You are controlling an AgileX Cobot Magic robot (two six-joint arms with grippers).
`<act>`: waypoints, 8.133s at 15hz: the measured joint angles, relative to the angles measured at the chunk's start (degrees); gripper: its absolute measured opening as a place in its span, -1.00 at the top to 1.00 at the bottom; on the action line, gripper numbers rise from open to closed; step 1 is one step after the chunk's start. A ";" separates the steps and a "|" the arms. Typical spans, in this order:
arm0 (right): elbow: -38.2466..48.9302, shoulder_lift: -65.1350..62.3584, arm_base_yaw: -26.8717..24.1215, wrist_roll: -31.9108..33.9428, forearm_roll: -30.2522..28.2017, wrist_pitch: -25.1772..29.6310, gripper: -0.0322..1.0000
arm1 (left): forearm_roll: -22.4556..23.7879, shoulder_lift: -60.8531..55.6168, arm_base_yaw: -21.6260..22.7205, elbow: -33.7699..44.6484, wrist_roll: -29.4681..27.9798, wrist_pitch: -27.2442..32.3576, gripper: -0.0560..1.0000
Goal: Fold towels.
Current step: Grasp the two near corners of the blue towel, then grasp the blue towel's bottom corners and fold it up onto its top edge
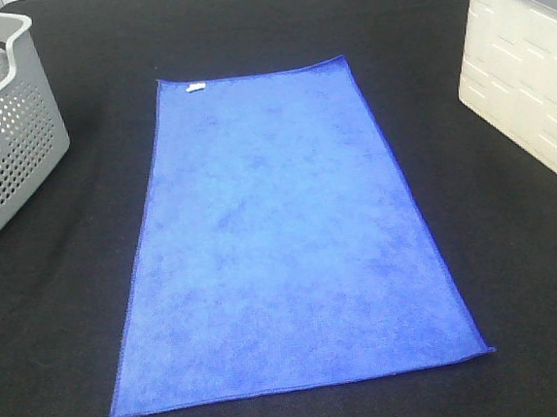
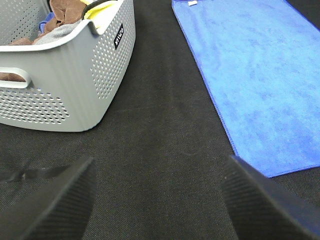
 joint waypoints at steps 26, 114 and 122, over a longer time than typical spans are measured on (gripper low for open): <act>-1.15 77.41 0.00 -22.80 32.03 -23.15 -0.24 | -45.78 79.87 -1.89 0.29 19.14 -26.24 -0.40; -94.37 139.80 8.48 -2.69 13.41 -2.23 -0.58 | -20.51 135.62 -7.56 -81.93 4.98 -22.98 -0.44; -81.70 134.82 8.48 -1.55 15.70 7.16 -0.51 | -17.36 126.62 -6.42 -66.35 -6.65 -10.37 -0.44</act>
